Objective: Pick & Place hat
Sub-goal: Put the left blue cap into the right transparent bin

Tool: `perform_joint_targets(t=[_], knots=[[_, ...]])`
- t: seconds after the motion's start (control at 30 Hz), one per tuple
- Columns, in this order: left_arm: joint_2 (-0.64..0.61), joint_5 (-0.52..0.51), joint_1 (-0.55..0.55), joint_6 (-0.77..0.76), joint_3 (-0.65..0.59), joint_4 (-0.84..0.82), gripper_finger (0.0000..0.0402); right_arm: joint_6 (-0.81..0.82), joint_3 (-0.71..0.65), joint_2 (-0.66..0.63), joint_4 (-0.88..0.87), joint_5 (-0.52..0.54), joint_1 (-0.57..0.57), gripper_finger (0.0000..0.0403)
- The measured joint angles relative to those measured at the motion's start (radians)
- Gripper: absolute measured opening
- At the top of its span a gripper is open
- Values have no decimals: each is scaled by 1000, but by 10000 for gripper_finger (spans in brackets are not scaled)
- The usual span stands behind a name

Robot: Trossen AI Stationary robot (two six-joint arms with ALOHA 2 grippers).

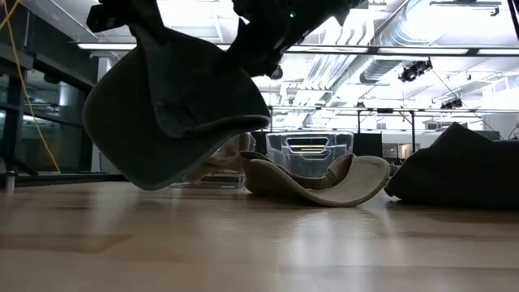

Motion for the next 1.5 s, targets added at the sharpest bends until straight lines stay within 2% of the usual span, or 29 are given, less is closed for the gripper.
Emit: perform_joint_targets(t=[0.13, 0.43, 0.93, 1.07, 1.2, 1.5], knots=[[0, 0, 0, 0, 0, 0, 0, -1, 0, 0, -31, -29, 4, 178], [0, 0, 0, 0, 0, 0, 0, -2, 0, 0, -24, -46, 4, 18], [0, -1, 0, 0, 0, -2, 0, -24, 0, 0, -21, -65, 4, 13], [0, -1, 0, 0, 0, -12, 12, -24, 0, 0, -21, -63, 4, 13], [0, -2, 0, 0, 0, -11, 52, -24, 0, 0, -22, -62, 4, 13], [0, 9, 0, -2, 0, -11, 181, -24, 0, 0, -22, -62, 4, 13]])
